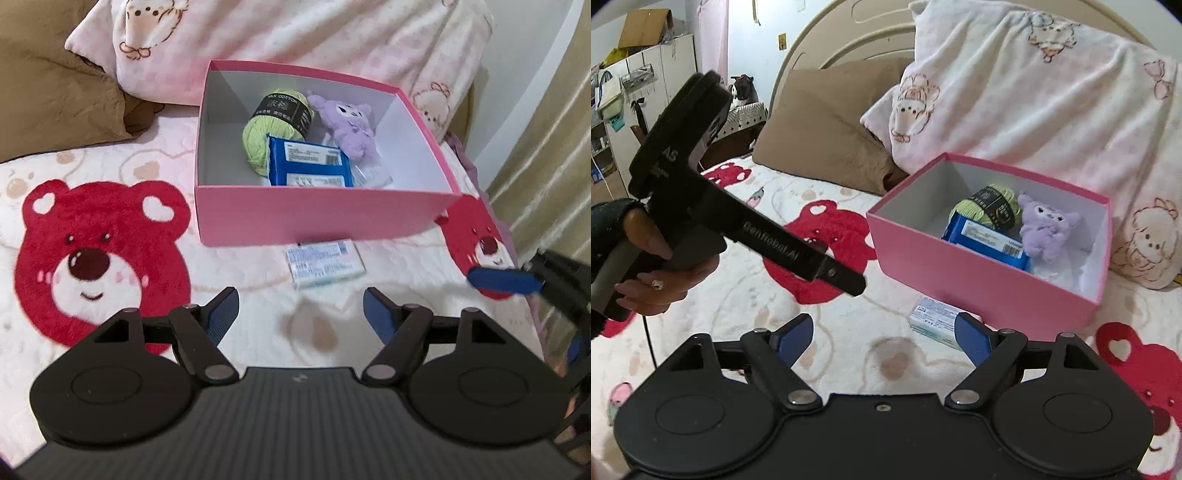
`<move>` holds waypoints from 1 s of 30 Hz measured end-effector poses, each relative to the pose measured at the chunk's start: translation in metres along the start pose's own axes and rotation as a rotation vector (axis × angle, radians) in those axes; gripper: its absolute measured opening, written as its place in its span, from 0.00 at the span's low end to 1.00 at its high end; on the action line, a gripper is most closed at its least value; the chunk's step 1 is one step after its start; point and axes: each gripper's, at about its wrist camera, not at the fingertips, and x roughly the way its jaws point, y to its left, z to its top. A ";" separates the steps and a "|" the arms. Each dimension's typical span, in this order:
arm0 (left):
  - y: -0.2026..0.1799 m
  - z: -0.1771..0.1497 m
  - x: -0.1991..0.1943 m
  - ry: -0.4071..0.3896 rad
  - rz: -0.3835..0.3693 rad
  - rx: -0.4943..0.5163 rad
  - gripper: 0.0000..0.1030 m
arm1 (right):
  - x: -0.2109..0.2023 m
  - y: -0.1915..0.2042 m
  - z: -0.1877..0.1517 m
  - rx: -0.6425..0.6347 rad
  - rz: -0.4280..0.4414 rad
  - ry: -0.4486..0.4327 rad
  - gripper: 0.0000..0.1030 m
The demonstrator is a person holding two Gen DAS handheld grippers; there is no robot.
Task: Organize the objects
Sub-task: 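Withdraw the left tool and move it toward the white soap bar, then close the left gripper on the white soap bar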
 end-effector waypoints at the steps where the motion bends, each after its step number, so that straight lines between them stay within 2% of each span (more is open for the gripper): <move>1: 0.001 -0.001 0.007 -0.014 0.001 0.008 0.71 | 0.009 0.001 -0.006 -0.037 -0.015 0.006 0.85; 5: 0.001 -0.007 0.038 -0.013 0.009 0.020 0.68 | 0.038 0.000 -0.023 -0.137 -0.080 0.046 0.85; 9: 0.001 -0.015 0.066 -0.028 0.083 0.026 0.67 | 0.067 -0.015 -0.032 -0.120 -0.098 0.071 0.85; 10: 0.003 -0.017 0.072 -0.022 0.082 0.019 0.66 | 0.077 -0.019 -0.035 -0.115 -0.110 0.084 0.85; 13: 0.013 -0.018 0.083 -0.023 0.058 -0.030 0.61 | 0.102 -0.028 -0.042 -0.103 -0.148 0.107 0.84; 18: 0.020 -0.019 0.095 -0.035 0.037 -0.070 0.51 | 0.126 -0.040 -0.055 -0.033 -0.188 0.082 0.84; 22: 0.024 -0.017 0.105 -0.049 0.000 -0.111 0.45 | 0.127 -0.048 -0.066 0.047 -0.178 0.023 0.84; 26: 0.029 -0.010 0.113 -0.031 -0.103 -0.165 0.32 | 0.125 -0.045 -0.066 0.018 -0.180 0.016 0.84; 30: 0.020 -0.010 0.118 -0.014 -0.122 -0.166 0.27 | 0.125 -0.047 -0.068 0.021 -0.170 0.005 0.82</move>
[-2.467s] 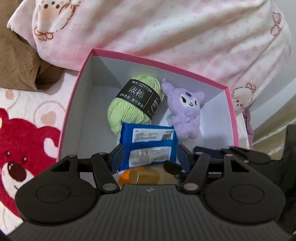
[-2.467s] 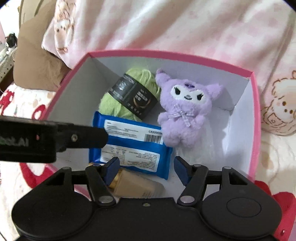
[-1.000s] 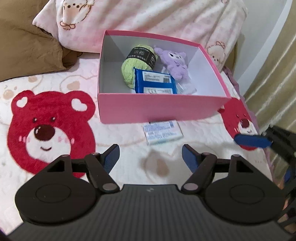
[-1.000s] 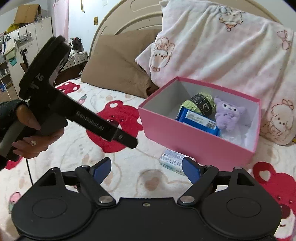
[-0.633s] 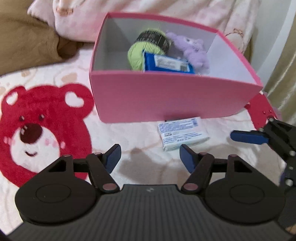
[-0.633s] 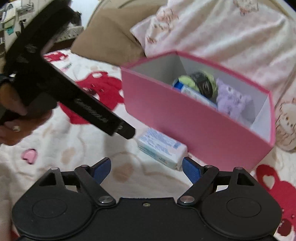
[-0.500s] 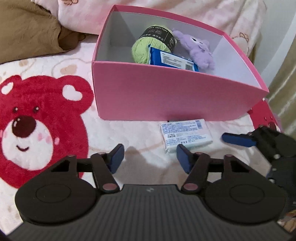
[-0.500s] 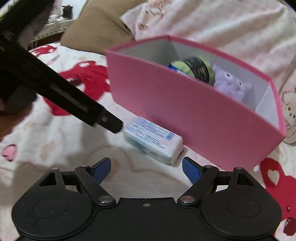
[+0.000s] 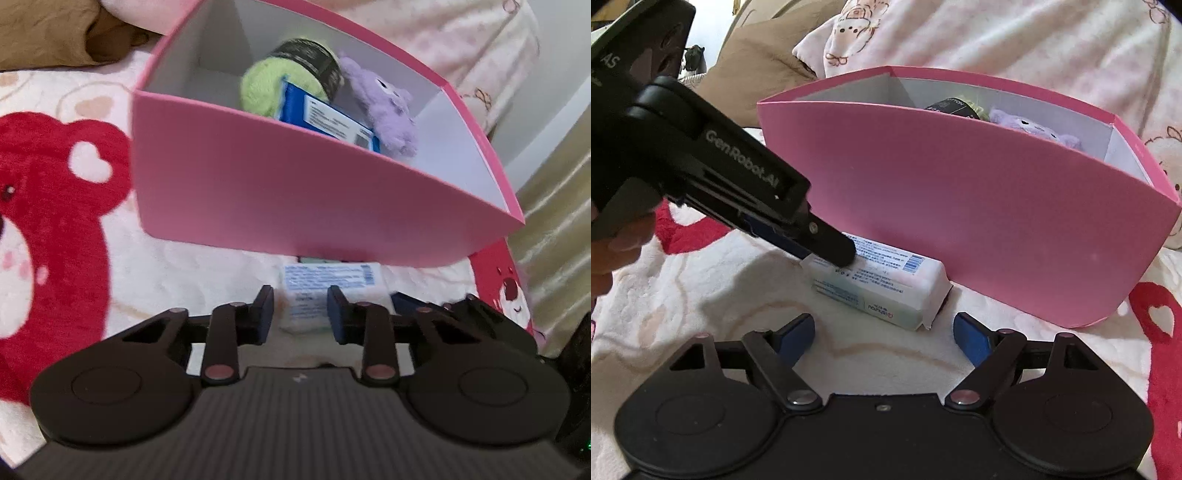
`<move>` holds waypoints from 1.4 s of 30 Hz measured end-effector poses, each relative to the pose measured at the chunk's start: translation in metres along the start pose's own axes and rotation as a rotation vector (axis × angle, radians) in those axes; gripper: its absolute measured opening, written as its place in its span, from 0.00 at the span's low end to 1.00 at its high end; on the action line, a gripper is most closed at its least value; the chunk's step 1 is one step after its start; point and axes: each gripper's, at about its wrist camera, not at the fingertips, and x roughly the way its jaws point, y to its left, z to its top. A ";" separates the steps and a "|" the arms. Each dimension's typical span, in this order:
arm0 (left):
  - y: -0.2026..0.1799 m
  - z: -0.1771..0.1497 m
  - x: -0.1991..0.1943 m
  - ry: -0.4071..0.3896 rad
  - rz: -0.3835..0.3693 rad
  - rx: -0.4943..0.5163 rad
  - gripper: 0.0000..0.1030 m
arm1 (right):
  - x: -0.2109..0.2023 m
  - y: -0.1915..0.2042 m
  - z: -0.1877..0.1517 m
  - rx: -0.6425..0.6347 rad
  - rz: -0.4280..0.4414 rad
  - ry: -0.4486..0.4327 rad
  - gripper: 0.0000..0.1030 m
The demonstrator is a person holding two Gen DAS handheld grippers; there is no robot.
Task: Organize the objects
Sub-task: 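Close the left gripper on the white soap bar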
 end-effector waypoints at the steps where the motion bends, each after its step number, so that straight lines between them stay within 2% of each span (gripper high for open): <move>1: -0.003 -0.001 0.000 -0.001 0.000 0.002 0.27 | -0.001 0.001 -0.001 -0.001 0.003 -0.003 0.81; 4: -0.012 -0.006 0.001 0.013 -0.027 0.006 0.27 | -0.001 0.000 -0.004 0.014 0.002 -0.006 0.80; 9: -0.020 -0.016 0.003 0.043 -0.018 0.008 0.27 | -0.010 -0.004 -0.006 0.047 -0.003 0.003 0.81; 13: -0.015 -0.025 -0.004 0.059 -0.043 -0.064 0.27 | -0.023 0.002 -0.014 0.049 0.028 0.046 0.82; 17: 0.001 -0.031 -0.009 0.033 -0.033 -0.188 0.27 | -0.024 0.000 -0.017 0.045 0.039 0.051 0.82; 21: 0.002 -0.032 -0.004 0.025 -0.023 -0.194 0.26 | -0.020 0.001 -0.017 0.025 0.027 0.048 0.80; 23: -0.002 -0.031 0.001 0.040 -0.045 -0.200 0.24 | -0.018 -0.001 -0.017 0.046 0.028 0.040 0.74; 26: -0.014 -0.033 0.001 0.030 -0.002 -0.149 0.25 | -0.018 -0.002 -0.018 0.064 0.019 0.036 0.70; 31: -0.033 -0.043 -0.009 0.037 0.038 -0.106 0.27 | -0.034 0.007 -0.025 0.089 0.012 0.044 0.71; 34: -0.041 -0.053 -0.015 0.062 0.034 -0.095 0.28 | -0.043 0.012 -0.028 0.106 0.005 0.063 0.77; 38: -0.048 -0.061 -0.018 0.127 -0.001 -0.066 0.28 | -0.058 0.008 -0.040 0.199 0.007 0.078 0.79; 42: -0.057 -0.066 -0.025 0.147 0.011 -0.029 0.28 | -0.067 0.015 -0.047 0.190 -0.008 0.067 0.78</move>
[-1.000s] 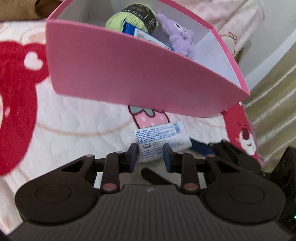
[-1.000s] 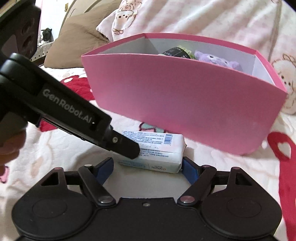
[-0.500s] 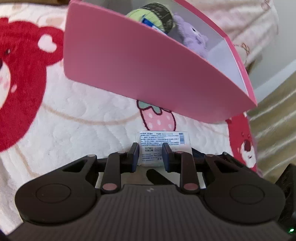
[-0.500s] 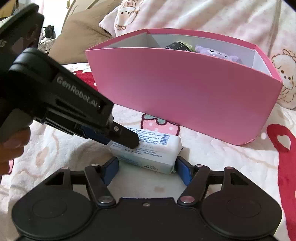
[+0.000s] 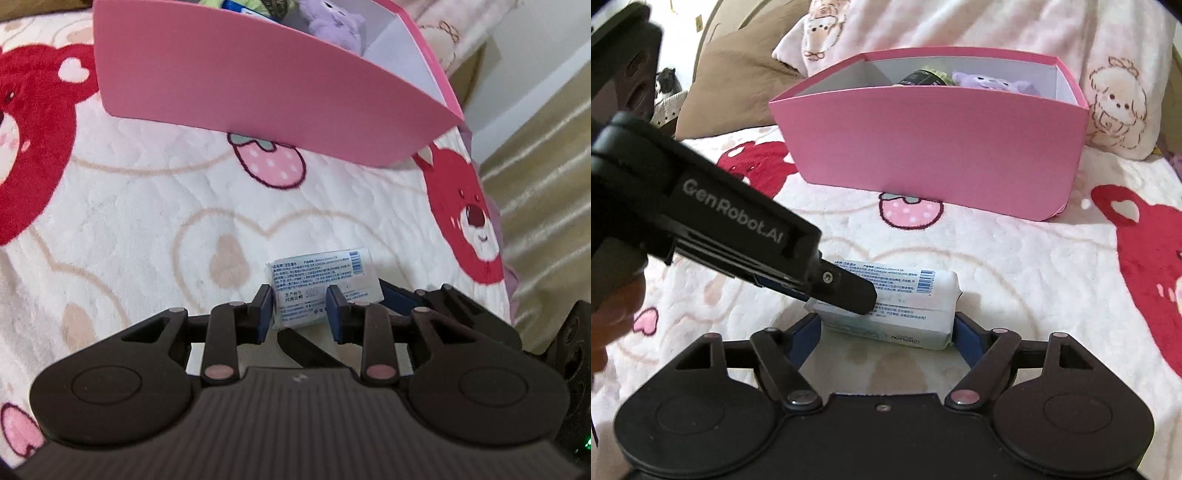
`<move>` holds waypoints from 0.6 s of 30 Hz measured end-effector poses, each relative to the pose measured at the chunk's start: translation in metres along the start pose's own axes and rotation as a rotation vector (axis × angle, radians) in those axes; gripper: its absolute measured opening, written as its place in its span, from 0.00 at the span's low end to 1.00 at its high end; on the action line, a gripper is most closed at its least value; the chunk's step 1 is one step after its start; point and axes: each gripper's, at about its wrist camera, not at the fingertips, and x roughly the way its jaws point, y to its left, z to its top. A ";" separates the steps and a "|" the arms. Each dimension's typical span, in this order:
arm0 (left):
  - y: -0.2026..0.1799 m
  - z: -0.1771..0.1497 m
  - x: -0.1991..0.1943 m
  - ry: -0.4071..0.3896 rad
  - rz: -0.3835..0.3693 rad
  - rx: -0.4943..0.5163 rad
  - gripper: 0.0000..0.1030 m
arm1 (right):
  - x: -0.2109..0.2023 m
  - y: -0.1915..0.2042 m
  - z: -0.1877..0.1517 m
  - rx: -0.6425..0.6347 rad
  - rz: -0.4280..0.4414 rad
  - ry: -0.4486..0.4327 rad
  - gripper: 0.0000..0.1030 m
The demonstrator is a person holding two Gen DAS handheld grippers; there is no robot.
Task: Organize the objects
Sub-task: 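Close the left gripper on the white soap bar, then lift the soap bar with the left gripper over the pink box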
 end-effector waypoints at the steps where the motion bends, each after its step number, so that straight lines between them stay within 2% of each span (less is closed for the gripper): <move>1: -0.002 -0.001 -0.003 -0.005 0.000 0.004 0.28 | -0.002 0.000 0.000 0.016 0.000 -0.002 0.78; 7: -0.018 0.000 -0.033 -0.006 -0.015 0.050 0.28 | -0.031 0.010 0.012 0.032 -0.013 -0.021 0.78; 13: -0.042 0.004 -0.078 -0.031 -0.023 0.150 0.28 | -0.070 0.022 0.041 0.011 -0.008 -0.043 0.79; 18: -0.053 0.011 -0.105 -0.041 -0.058 0.173 0.28 | -0.094 0.032 0.061 -0.025 -0.035 -0.073 0.79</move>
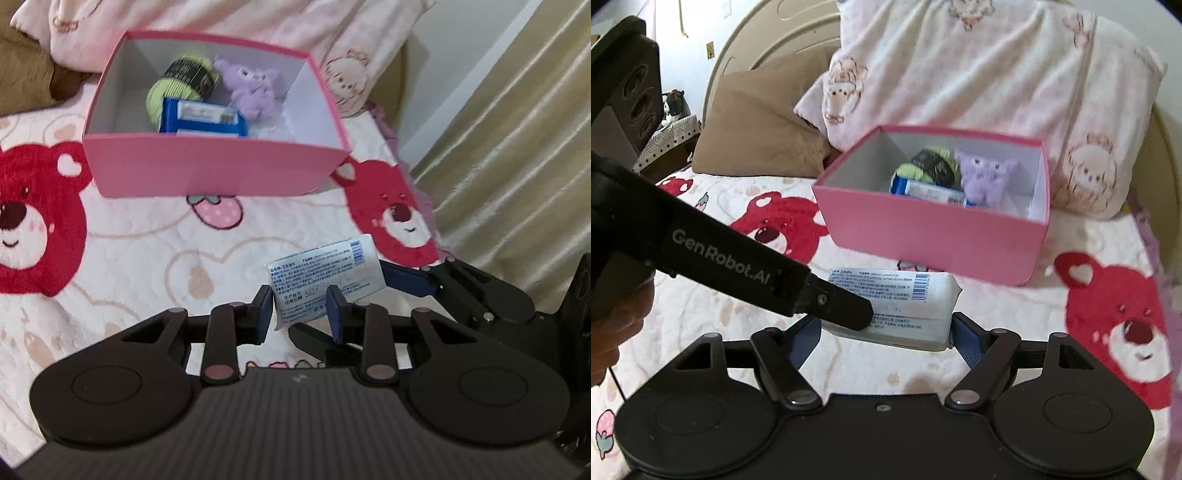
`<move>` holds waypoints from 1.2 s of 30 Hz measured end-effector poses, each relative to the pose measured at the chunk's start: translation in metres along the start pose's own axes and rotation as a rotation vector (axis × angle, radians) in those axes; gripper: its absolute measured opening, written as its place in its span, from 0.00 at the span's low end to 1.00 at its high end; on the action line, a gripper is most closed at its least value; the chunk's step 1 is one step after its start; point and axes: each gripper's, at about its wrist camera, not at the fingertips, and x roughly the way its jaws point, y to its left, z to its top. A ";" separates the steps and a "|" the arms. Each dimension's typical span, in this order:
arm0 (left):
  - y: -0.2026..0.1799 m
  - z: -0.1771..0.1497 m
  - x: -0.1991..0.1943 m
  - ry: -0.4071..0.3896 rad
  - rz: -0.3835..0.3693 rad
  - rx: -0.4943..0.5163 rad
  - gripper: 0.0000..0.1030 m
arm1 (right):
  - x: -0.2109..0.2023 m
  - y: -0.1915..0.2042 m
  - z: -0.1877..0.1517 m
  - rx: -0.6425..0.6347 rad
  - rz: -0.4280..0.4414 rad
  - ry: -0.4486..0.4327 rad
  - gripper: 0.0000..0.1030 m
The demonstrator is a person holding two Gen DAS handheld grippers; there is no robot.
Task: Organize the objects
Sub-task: 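Lift the soap bar with the left gripper over the pink box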
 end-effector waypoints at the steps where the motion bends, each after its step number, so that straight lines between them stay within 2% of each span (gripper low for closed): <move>1: -0.002 0.001 -0.004 -0.004 -0.005 0.004 0.28 | -0.005 0.002 0.004 -0.012 -0.008 -0.013 0.79; 10: -0.014 0.017 -0.034 -0.042 -0.043 0.031 0.28 | -0.035 0.015 0.028 -0.122 -0.063 -0.079 0.79; 16: -0.019 0.041 -0.048 -0.069 -0.033 0.046 0.28 | -0.044 0.012 0.055 -0.155 -0.056 -0.118 0.79; 21: -0.016 0.073 -0.066 -0.109 -0.009 0.041 0.28 | -0.038 0.003 0.083 -0.166 -0.013 -0.114 0.77; 24: -0.012 0.091 -0.079 -0.141 0.009 0.043 0.28 | -0.038 -0.002 0.097 -0.162 0.028 -0.132 0.72; 29: -0.011 0.121 -0.084 -0.176 0.078 0.072 0.28 | -0.020 -0.012 0.119 -0.158 0.040 -0.143 0.52; 32: -0.008 0.140 -0.074 -0.200 0.106 0.063 0.28 | -0.002 -0.019 0.135 -0.136 0.035 -0.141 0.48; 36: 0.011 0.164 -0.044 -0.221 0.098 -0.025 0.30 | 0.034 -0.027 0.155 -0.116 0.019 -0.110 0.48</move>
